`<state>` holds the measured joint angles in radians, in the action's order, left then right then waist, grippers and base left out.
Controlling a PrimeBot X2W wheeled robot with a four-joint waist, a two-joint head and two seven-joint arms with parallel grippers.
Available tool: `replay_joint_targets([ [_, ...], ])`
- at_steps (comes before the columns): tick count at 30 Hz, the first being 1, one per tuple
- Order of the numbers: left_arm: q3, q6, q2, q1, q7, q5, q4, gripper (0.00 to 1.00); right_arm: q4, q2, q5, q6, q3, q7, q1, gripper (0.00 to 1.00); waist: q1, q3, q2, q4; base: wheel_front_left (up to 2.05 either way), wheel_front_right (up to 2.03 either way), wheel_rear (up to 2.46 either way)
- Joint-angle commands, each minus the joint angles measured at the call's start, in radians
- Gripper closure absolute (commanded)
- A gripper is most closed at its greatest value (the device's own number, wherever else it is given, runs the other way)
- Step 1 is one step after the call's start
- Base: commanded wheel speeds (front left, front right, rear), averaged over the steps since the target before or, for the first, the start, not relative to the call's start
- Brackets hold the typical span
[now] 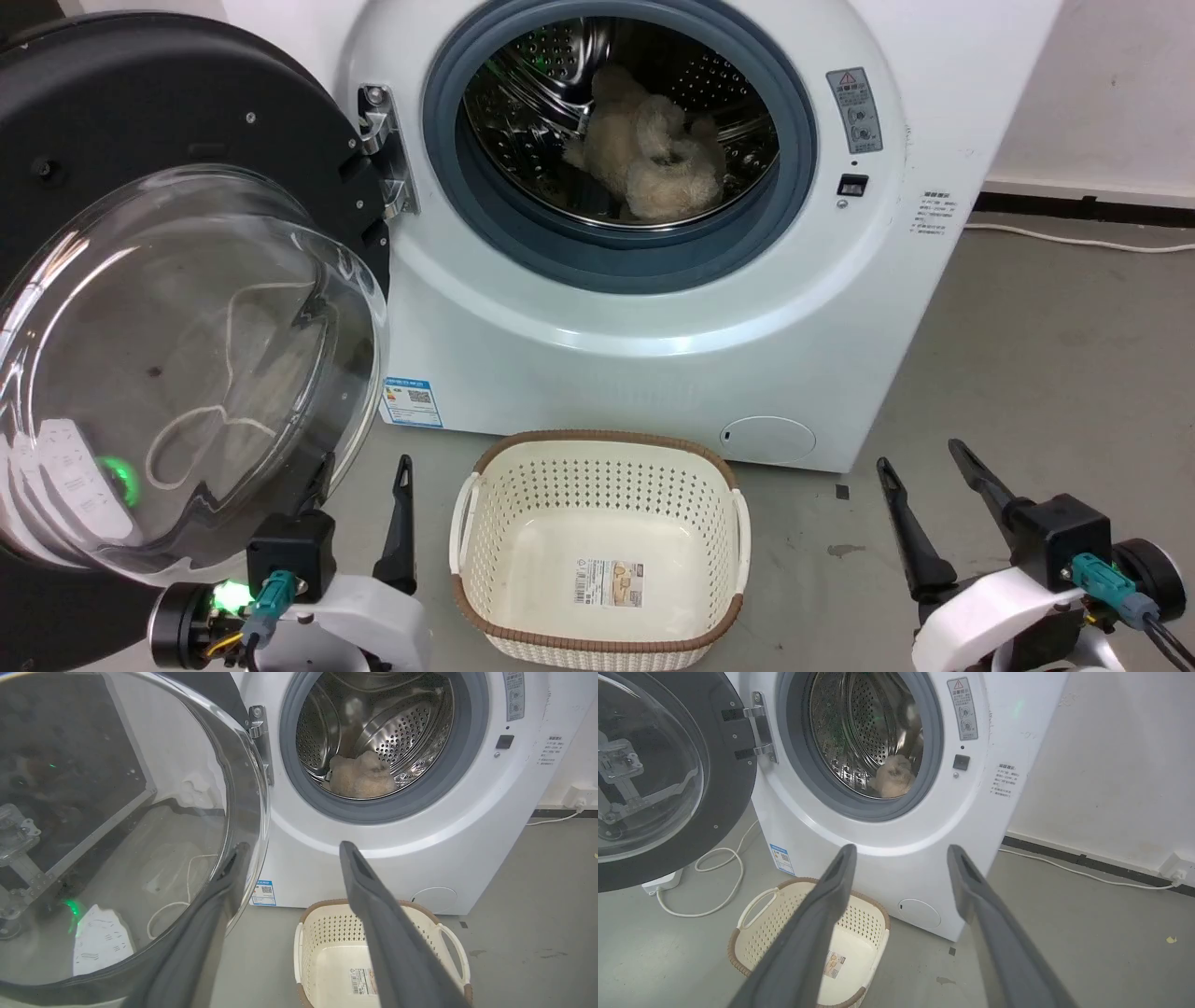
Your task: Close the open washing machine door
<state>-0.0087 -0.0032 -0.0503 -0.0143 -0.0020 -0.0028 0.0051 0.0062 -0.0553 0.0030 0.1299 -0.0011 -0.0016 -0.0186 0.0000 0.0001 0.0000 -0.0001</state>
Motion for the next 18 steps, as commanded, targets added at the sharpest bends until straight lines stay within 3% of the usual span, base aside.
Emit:
replay_joint_targets([
  [1, -0.003, -0.001, -0.001, 0.0, -0.01, 0.004, -0.001, 0.0, -0.001, -0.002, 0.012, 0.0, -0.003, -0.009, 0.004, 0.0, 0.0, 0.0, 0.0, 0.001, 0.0, 0.0, 0.0],
  [18, -0.035, 0.004, -0.016, 0.008, -0.046, 0.006, -0.002, 0.0, -0.001, -0.011, 0.029, 0.0, 0.001, -0.046, 0.024, 0.0, 0.0, -0.01, 0.0, 0.056, 0.0, 0.0, 0.0],
])
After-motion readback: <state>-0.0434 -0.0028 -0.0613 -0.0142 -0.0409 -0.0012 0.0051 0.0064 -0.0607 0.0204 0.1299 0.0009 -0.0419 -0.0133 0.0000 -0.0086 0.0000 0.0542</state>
